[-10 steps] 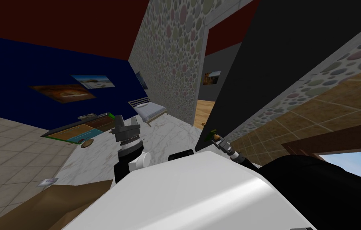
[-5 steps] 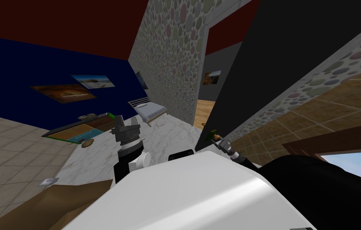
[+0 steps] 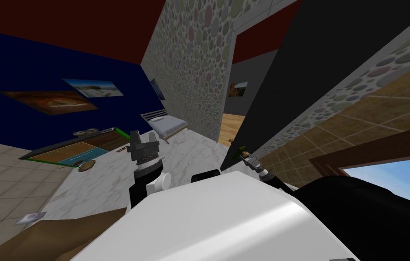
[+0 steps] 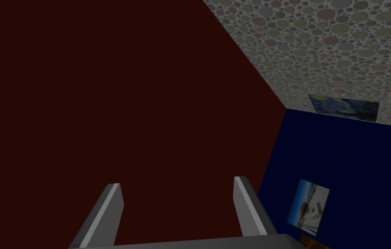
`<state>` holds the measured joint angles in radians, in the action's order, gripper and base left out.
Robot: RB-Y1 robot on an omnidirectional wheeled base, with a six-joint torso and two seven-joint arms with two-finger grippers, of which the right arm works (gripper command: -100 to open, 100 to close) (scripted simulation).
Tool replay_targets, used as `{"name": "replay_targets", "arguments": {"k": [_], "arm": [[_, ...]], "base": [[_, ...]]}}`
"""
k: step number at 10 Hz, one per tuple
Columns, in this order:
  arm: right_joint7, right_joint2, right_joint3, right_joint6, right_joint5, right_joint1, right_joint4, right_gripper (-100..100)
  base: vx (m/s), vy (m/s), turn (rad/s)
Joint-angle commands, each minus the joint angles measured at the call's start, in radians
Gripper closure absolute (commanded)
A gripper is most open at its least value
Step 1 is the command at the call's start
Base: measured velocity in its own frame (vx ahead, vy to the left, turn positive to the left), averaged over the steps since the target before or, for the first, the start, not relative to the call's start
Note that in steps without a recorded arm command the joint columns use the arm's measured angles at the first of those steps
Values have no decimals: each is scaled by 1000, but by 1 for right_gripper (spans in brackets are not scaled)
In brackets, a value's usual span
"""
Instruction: Pull the door open
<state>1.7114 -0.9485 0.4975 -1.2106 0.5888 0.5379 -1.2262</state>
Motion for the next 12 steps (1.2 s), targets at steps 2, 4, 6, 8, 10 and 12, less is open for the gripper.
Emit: {"name": "replay_targets", "arguments": {"k": [2,4,6,8,10,12], "arm": [[-68,20,7,55,39,-16,-1,100],[-128,34,4,111,81,-32,0,100],[-159,41,3,139,102,-40,1,100],[-222,59,0,194,153,-60,2,100],[-267,68,-1,235,179,-70,2,100],[-303,77,-3,275,205,-80,3,100]], "base": [[-23,-1,-88],[-19,10,-119],[-28,13,-77],[-27,7,-102],[-23,10,-81],[-19,3,-71]]}}
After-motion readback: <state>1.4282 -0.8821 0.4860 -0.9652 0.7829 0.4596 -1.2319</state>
